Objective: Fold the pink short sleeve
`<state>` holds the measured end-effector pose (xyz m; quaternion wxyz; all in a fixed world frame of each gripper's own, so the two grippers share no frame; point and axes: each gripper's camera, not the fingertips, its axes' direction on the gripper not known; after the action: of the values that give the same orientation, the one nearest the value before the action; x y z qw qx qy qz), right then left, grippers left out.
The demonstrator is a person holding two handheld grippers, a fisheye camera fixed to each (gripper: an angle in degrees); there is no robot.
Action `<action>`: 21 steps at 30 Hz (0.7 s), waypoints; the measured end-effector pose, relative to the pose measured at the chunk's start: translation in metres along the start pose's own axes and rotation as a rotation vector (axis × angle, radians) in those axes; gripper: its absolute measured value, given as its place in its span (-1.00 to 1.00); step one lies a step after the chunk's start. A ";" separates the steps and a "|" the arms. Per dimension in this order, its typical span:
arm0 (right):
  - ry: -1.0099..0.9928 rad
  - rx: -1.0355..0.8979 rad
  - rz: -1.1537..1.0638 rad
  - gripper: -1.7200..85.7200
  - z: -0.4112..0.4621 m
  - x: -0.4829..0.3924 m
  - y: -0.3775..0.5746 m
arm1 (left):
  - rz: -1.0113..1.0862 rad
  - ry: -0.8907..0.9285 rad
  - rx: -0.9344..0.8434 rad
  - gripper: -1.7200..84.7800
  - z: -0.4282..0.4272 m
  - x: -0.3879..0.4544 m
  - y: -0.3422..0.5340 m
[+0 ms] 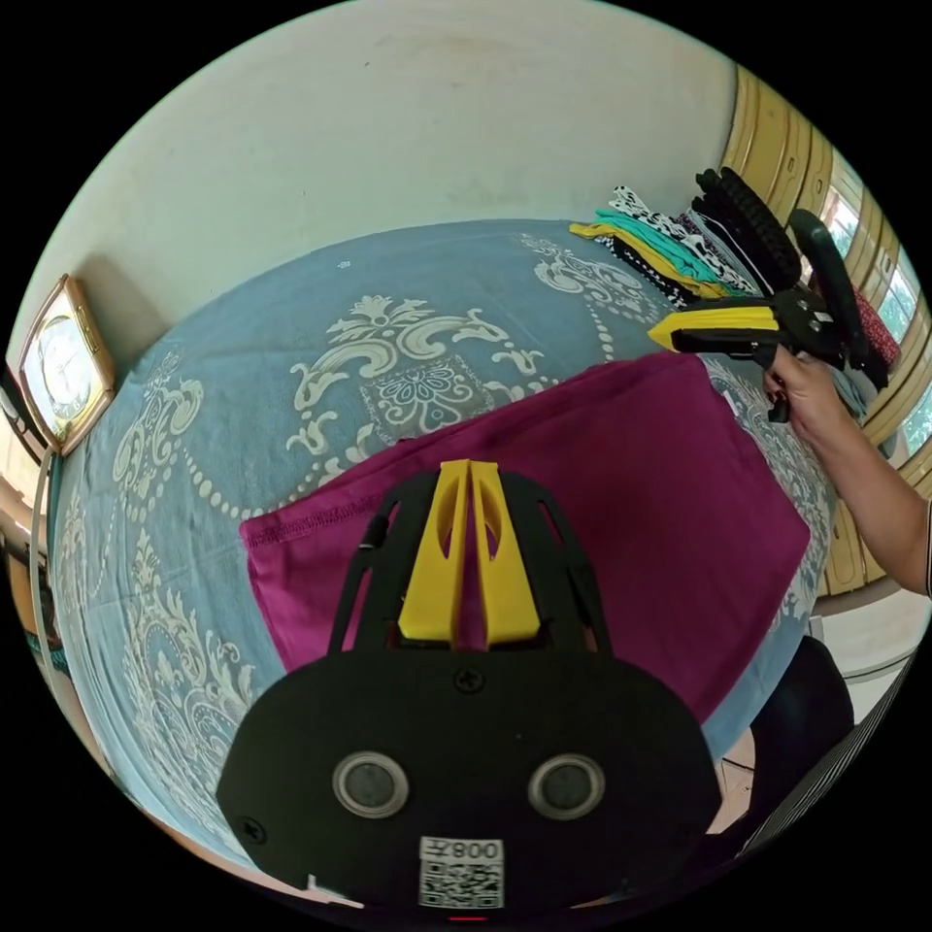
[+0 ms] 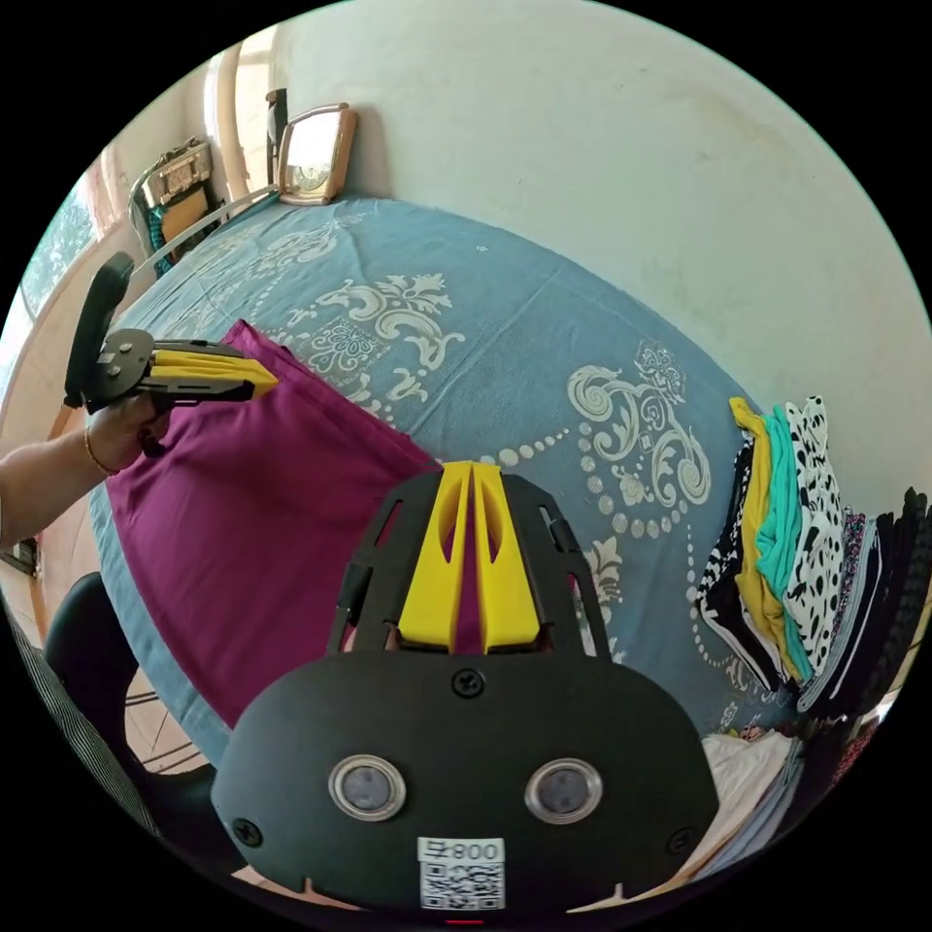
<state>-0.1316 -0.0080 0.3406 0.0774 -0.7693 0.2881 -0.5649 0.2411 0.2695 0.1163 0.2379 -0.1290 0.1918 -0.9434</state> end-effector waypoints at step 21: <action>-0.226 -0.046 0.171 -0.96 0.033 0.079 0.097 | -0.233 -0.005 -0.041 -0.96 -0.008 -0.044 0.058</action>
<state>-0.1207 -0.1365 0.3507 0.1396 -0.8023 0.3548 -0.4594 0.2991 0.2462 0.0784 0.1246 -0.1577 0.1939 -0.9602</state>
